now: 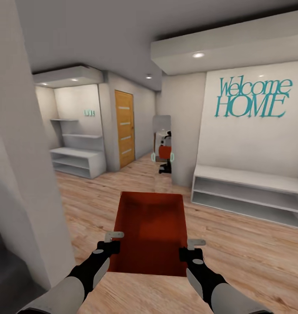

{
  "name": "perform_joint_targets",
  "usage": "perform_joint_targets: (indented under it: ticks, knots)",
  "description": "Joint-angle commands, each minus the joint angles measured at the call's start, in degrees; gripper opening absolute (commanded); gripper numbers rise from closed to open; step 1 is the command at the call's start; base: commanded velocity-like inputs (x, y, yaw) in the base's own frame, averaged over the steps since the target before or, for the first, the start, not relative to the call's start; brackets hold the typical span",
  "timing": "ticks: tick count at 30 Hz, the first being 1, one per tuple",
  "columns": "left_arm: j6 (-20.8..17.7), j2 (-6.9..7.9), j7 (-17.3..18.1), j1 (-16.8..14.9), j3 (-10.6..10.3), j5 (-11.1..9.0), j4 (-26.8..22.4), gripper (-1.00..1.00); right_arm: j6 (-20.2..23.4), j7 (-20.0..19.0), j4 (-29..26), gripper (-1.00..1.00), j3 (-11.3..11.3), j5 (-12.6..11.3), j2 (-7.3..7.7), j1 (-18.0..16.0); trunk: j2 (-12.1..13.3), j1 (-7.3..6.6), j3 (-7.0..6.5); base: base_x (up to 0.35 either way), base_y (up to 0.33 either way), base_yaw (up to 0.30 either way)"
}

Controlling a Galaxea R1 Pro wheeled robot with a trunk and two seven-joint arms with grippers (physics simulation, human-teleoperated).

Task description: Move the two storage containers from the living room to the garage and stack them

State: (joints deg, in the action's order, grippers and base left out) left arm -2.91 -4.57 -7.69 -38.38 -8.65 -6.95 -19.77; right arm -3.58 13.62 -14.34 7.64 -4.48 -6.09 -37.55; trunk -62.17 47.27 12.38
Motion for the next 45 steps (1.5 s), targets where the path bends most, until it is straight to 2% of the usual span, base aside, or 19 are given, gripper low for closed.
perform_joint_targets:
  ticks: [1,45]
  knots:
    - [0.7,0.17,-1.7,0.0,-0.3,0.5,-0.3,-1.00,-0.1,0.2,0.2,-1.00,-0.5,-1.3,0.03,-0.1,-0.1,0.04,0.08,0.317,0.000,0.106]
    - [0.7,0.17,-1.7,0.0,-0.3,0.5,-0.3,-1.00,-0.2,0.2,0.1,-1.00,-0.5,-1.3,0.03,-0.1,-0.1,0.04,0.08,0.317,0.000,0.005]
